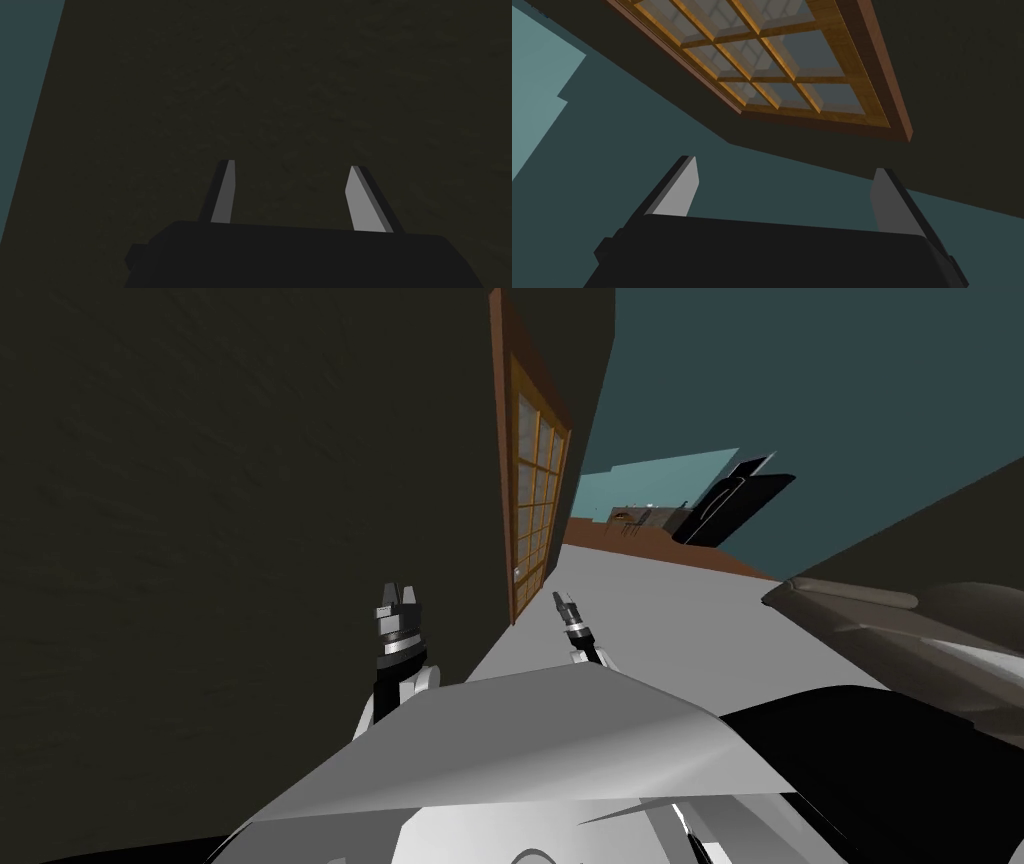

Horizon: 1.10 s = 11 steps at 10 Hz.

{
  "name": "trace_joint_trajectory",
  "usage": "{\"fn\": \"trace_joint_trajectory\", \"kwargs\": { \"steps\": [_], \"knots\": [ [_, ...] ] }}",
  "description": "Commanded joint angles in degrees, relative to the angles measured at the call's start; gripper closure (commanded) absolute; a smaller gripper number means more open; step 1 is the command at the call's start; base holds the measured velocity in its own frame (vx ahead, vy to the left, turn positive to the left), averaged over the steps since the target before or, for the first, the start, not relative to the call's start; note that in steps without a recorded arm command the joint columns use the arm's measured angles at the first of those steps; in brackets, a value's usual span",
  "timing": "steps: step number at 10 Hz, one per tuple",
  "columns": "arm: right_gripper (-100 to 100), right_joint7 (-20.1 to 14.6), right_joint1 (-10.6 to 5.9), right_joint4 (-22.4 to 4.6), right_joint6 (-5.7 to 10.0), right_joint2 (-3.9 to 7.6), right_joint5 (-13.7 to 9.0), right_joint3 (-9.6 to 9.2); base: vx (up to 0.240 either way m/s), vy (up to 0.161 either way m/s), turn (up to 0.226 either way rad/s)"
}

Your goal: Pull the door open

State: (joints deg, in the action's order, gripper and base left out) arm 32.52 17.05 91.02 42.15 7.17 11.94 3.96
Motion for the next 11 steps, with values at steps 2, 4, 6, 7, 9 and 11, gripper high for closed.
{"fn": "trace_joint_trajectory", "kwargs": {
  "steps": [2,4,6,7,9,11],
  "knots": [
    [-100,1.8,-0.59,-2.7,0.92,0.34,1.2,0.33,0.083,-0.051,0.131],
    [-100,3.1,-1.12,-4.8,1.66,0.51,2.1,0.57,0.088,-0.054,0.123],
    [-100,4.4,-1.64,-7.0,2.39,0.68,3.1,0.81,0.081,-0.056,0.114],
    [-100,5.7,-2.17,-9.1,3.12,0.85,4.0,1.05,0.108,-0.071,0.223],
    [-100,7.0,-2.68,-11.3,3.84,0.99,4.9,1.28,0.113,-0.088,0.146],
    [-100,9.0,-3.44,-14.4,4.90,1.20,6.3,1.63,0.108,-0.085,0.182]
  ]
}}
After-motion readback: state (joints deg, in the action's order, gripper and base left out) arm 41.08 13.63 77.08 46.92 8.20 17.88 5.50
